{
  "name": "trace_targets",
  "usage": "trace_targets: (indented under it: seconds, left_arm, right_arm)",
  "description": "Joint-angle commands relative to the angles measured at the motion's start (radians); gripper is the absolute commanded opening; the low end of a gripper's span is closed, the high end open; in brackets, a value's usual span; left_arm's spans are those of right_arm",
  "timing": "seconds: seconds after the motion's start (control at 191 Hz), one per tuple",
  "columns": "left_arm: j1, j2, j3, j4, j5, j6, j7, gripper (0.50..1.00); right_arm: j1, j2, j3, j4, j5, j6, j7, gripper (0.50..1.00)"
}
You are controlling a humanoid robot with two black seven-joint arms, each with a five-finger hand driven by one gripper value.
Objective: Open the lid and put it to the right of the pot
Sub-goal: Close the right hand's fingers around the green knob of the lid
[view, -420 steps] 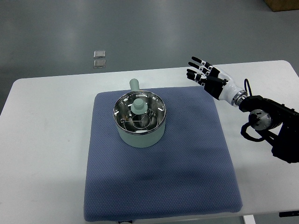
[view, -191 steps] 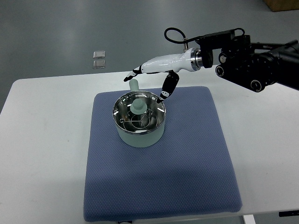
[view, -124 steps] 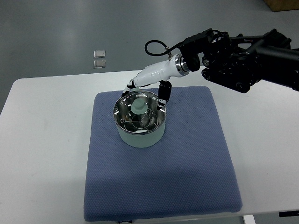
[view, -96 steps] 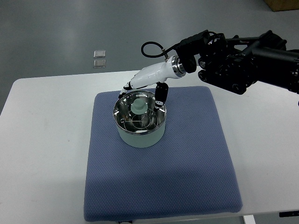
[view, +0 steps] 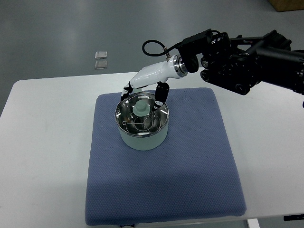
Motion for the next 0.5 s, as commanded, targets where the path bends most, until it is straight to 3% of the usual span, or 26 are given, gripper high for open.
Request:
trace_targets:
  seconds: [0.0, 0.042, 0.429, 0.497]
  left_arm:
    - [0.000, 0.000, 0.000, 0.000, 0.000, 0.000, 0.000, 1.000]
    - [0.000, 0.000, 0.000, 0.000, 0.000, 0.000, 0.000, 1.000]
    - [0.000, 0.000, -0.002, 0.000, 0.000, 0.000, 0.000, 1.000]
    - [0.000, 0.000, -0.002, 0.000, 0.000, 0.000, 0.000, 1.000]
  right_arm:
    - [-0.002, 0.000, 0.000, 0.000, -0.001, 0.002, 0.001, 0.791]
    - [-0.002, 0.002, 0.000, 0.000, -0.001, 0.001, 0.001, 0.760]
    - [-0.008, 0.002, 0.002, 0.002, 0.001, -0.001, 0.001, 0.721]
    - [-0.009, 0.002, 0.002, 0.002, 0.001, -0.001, 0.001, 0.691]
